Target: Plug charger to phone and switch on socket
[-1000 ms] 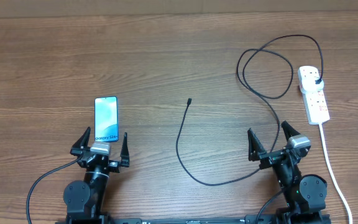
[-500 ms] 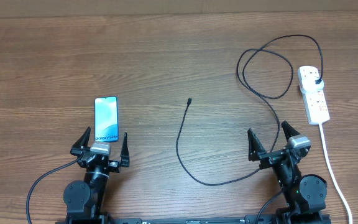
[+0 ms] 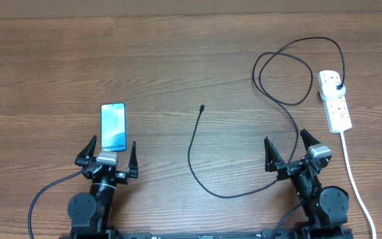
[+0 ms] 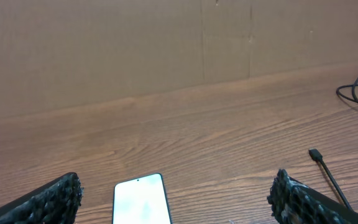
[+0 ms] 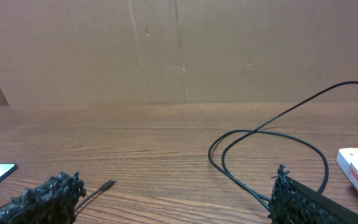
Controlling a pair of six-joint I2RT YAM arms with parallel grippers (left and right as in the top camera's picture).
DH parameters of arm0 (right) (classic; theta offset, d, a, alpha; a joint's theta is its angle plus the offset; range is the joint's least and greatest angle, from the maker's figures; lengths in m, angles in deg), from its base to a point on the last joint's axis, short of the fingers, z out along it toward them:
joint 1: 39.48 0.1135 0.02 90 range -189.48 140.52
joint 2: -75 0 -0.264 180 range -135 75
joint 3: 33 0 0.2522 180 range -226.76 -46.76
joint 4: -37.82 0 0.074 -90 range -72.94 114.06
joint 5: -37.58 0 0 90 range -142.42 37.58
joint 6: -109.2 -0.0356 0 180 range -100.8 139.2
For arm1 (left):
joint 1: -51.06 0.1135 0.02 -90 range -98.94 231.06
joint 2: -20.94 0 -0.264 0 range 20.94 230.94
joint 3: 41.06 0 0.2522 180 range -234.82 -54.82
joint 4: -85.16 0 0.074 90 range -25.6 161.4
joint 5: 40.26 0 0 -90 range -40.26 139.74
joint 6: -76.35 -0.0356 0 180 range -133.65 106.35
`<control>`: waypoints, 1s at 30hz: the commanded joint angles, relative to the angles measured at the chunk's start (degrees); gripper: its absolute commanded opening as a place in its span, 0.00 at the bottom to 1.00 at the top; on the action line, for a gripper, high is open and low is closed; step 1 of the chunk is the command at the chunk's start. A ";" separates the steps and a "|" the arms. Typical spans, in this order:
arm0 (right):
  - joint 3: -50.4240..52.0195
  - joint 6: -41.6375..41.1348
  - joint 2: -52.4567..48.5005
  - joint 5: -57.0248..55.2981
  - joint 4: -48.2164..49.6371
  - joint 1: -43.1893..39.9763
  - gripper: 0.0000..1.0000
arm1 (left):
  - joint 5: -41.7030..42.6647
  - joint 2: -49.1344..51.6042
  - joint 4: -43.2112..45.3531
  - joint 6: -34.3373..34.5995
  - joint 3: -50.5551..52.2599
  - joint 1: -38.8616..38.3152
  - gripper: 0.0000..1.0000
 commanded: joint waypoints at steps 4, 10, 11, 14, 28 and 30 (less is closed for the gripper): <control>0.61 0.09 0.68 0.33 0.24 -0.33 1.00 | -0.61 -0.61 -0.11 -1.05 0.28 -0.39 1.00; 0.61 0.09 0.68 0.33 0.24 -0.33 1.00 | -0.59 -0.61 -0.11 -1.05 0.28 -0.39 1.00; 0.61 0.09 0.68 0.33 0.24 -0.33 1.00 | -0.61 -0.61 -0.11 -1.05 0.28 -0.39 1.00; 0.61 0.09 0.68 0.33 0.24 -0.33 1.00 | -0.61 -0.61 -0.11 -1.05 0.28 -0.39 1.00; 0.61 0.09 0.68 0.33 0.24 -0.33 1.00 | -0.59 -0.59 -0.15 3.69 0.20 -0.39 1.00; 0.61 0.09 0.68 0.33 0.24 -0.33 1.00 | -0.59 -0.59 -0.83 3.69 -0.24 -0.39 1.00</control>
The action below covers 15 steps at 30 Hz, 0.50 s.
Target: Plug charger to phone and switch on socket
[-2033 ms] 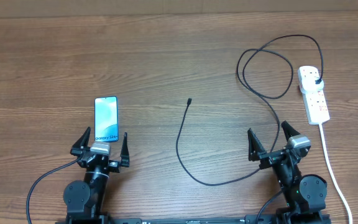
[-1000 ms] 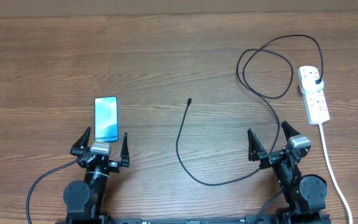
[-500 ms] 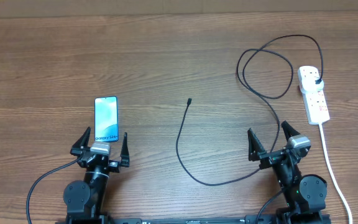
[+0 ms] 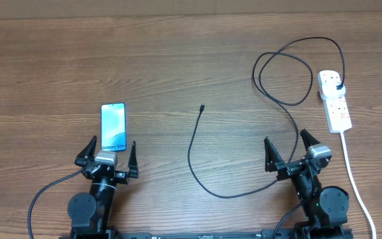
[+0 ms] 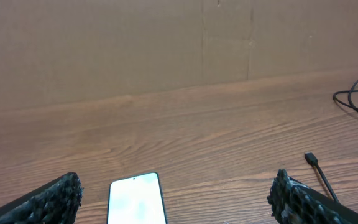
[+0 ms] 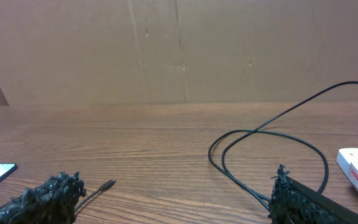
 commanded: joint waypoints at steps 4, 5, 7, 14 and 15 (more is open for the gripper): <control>0.61 0.09 0.68 0.31 0.26 -0.35 1.00 | -0.57 -0.59 -1.29 1.38 -1.57 -0.39 1.00; 0.61 0.09 0.68 0.31 0.26 -0.35 1.00 | -0.57 -0.59 -1.46 1.38 -1.92 -0.39 1.00; 0.61 0.09 0.68 0.31 0.26 -0.35 1.00 | -0.52 -0.59 -2.43 1.38 -2.78 -0.39 1.00; 0.61 0.09 0.68 0.31 0.26 -0.35 1.00 | -0.59 -0.59 -5.62 1.36 -5.16 -0.39 1.00; 0.61 0.09 0.68 0.31 0.26 -0.35 1.00 | -0.59 -0.59 -5.62 1.36 -5.44 -0.39 1.00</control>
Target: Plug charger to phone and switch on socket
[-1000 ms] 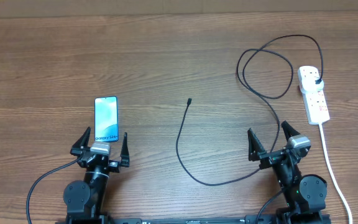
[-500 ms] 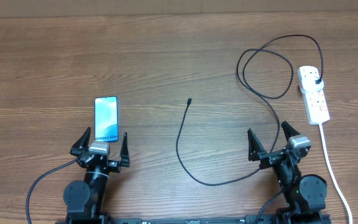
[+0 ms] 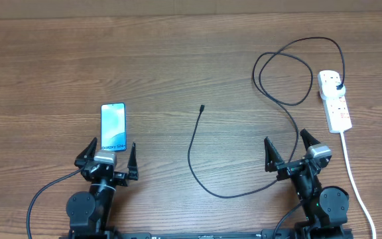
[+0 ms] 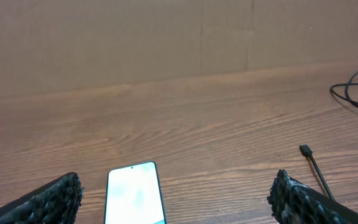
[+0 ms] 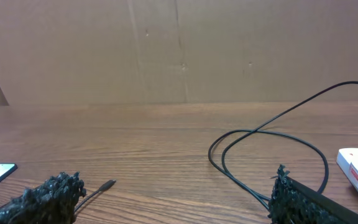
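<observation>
A phone (image 3: 113, 127) lies face up, screen lit, on the wooden table (image 3: 111, 60), just ahead of my left gripper (image 3: 107, 157), which is open and empty. In the left wrist view the phone (image 4: 132, 194) sits between the fingers, nearer the left one. The black charger cable (image 3: 194, 156) ends in a free plug tip (image 3: 202, 107) near the table's middle. It loops back to a white socket strip (image 3: 335, 101) at the far right, where its adapter is plugged in. My right gripper (image 3: 290, 151) stands open and empty near the cable's bend. The plug tip (image 5: 106, 185) shows in the right wrist view.
A cardboard wall (image 5: 179, 50) closes off the far side of the table. The strip's white lead (image 3: 353, 179) runs down the right edge past my right arm. Cable loops (image 3: 284, 70) lie left of the strip.
In the left wrist view the phone and plug tip sit slightly further left and higher, so the left wrist has shifted a little. The right arm is unchanged.
Both grippers stood open at the near edge at each moment, phone, cable and strip unmoved. Only the left wrist camera's aim has drifted a little, moment to moment.
</observation>
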Controlling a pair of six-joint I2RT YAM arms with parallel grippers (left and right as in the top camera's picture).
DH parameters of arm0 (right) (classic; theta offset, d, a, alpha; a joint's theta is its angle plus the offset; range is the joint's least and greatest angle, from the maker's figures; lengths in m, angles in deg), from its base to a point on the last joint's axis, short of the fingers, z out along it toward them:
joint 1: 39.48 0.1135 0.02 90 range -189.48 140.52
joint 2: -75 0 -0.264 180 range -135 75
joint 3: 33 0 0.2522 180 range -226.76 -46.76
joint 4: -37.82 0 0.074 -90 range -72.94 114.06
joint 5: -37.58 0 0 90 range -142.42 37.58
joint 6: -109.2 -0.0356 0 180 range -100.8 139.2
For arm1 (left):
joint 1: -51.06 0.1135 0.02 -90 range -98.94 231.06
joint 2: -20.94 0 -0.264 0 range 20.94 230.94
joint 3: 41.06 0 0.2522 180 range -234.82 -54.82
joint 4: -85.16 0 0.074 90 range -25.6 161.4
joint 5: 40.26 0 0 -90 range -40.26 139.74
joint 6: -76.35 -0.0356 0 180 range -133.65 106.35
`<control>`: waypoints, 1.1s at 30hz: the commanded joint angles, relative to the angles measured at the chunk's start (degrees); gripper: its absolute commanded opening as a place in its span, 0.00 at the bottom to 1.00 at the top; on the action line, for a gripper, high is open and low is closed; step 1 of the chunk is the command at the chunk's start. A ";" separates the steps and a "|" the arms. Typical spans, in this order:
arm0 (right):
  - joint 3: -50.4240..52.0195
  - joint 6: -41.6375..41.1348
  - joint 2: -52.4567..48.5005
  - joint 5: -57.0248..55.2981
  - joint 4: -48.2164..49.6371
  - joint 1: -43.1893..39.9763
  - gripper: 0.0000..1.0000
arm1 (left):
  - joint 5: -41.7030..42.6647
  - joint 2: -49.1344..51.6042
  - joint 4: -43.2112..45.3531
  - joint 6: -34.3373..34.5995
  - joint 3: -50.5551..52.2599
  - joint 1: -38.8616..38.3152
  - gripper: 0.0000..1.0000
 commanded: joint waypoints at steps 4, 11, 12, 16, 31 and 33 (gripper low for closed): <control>0.61 0.07 0.68 0.28 0.26 -0.33 1.00 | -0.57 -0.59 -0.22 0.76 -3.76 -0.39 1.00; 0.61 0.07 0.68 0.28 0.26 -0.33 1.00 | -0.52 1.42 -1.18 1.25 -6.27 -0.39 1.00; 0.61 0.07 0.68 0.28 0.26 -0.33 1.00 | -0.52 2.14 -1.20 1.51 -6.86 -0.39 1.00; 0.61 0.07 0.68 0.28 0.26 -0.33 1.00 | -0.52 5.62 -1.20 1.64 -9.55 -0.39 1.00; 0.61 0.07 0.68 0.28 0.26 -0.33 1.00 | 0.63 24.35 -6.08 1.64 -23.71 -0.39 1.00; 0.61 0.07 0.68 0.28 0.26 -0.33 1.00 | 0.90 27.12 -8.31 1.64 -26.58 -0.39 1.00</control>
